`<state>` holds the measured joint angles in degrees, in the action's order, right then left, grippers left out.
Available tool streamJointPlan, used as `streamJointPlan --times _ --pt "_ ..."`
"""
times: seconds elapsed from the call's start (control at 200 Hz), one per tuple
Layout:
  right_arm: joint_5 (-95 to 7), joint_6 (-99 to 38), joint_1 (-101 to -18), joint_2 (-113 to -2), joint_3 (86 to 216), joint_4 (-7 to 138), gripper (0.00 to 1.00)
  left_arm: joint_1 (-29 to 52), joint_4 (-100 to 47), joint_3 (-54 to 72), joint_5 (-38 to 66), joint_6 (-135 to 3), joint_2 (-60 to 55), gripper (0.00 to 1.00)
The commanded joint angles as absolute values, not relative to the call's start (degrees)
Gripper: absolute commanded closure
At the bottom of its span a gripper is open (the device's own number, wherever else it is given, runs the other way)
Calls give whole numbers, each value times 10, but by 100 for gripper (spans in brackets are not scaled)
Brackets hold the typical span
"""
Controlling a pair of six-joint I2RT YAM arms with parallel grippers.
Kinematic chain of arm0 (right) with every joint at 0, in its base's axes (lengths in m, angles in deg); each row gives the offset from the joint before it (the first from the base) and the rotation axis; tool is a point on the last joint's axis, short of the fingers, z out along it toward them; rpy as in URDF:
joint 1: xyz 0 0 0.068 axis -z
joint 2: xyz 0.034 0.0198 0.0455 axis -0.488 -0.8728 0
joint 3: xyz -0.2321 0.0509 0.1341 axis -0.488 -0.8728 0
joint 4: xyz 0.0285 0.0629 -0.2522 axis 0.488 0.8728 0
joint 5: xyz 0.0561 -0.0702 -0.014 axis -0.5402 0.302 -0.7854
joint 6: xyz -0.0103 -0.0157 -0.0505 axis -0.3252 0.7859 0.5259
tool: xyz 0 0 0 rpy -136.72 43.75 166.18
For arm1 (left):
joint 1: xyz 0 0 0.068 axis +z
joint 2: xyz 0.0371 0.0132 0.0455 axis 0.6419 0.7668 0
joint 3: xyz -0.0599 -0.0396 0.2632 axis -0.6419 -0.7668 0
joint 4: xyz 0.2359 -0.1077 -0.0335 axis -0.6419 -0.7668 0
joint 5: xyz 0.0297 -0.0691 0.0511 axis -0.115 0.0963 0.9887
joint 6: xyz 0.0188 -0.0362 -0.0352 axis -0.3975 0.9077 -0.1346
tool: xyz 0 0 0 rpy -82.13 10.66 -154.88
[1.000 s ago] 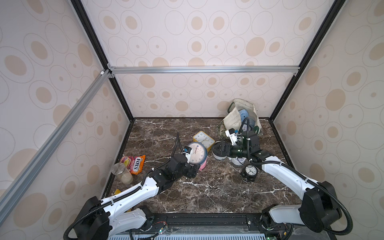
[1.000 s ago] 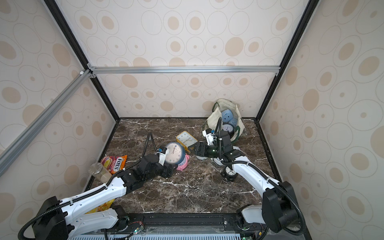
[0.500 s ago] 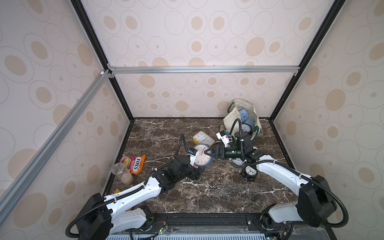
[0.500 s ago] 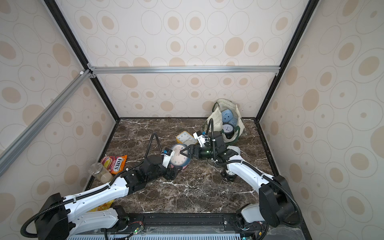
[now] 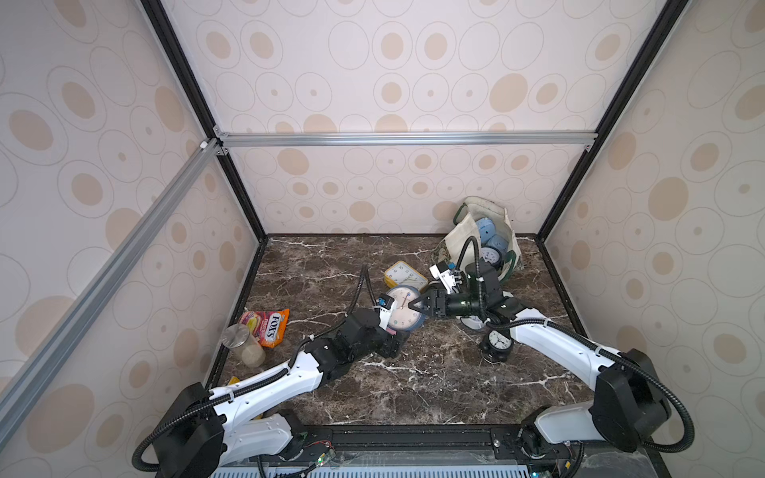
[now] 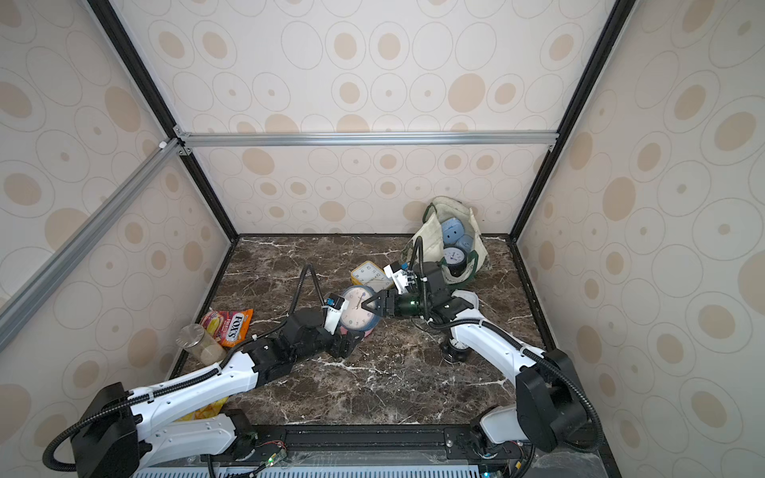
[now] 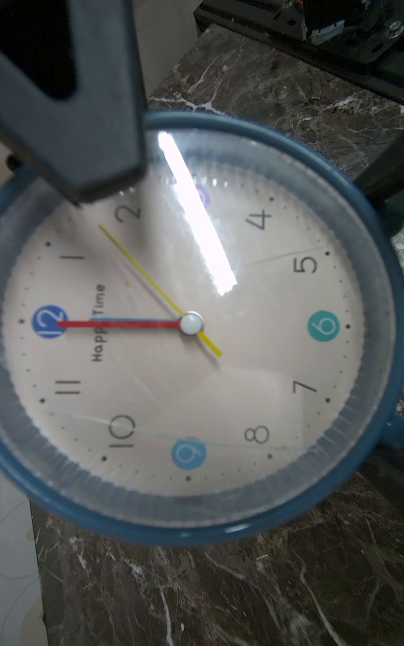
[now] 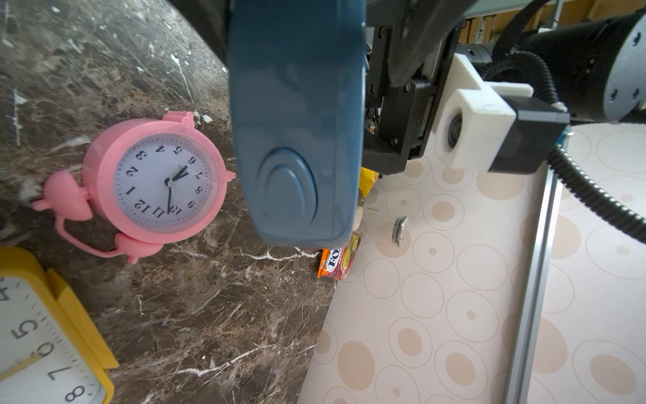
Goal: Put the alarm clock into the canvas bag
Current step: Pick up the alarm from the center of the board.
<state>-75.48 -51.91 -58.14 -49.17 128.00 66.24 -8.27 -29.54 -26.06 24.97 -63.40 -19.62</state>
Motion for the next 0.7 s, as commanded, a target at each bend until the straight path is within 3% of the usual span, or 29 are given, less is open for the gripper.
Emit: streamJointPlan --times 0.0,0.365,0.435,0.44,0.45,0.465,0.695 --pt "-745 -513 -586 -493 1291 671 45 -89 -263 -232 250 -643 -196 44" --pt "-744 -516 -585 -500 1294 668 69 -88 -257 -232 241 -641 -196 41" --pt "-737 -515 -585 -498 1296 668 76 -88 -256 -229 234 -641 -194 34" --pt "-736 -514 -585 -498 1296 668 76 -88 -257 -228 233 -641 -194 29" --pt "-735 -514 -585 -498 1296 668 77 -88 -258 -227 231 -642 -194 9" --pt "-734 -514 -584 -497 1296 668 78 -88 -257 -226 227 -643 -194 2" --pt "-715 -536 -500 -449 1277 643 82 -88 -232 -214 164 -629 -233 2"
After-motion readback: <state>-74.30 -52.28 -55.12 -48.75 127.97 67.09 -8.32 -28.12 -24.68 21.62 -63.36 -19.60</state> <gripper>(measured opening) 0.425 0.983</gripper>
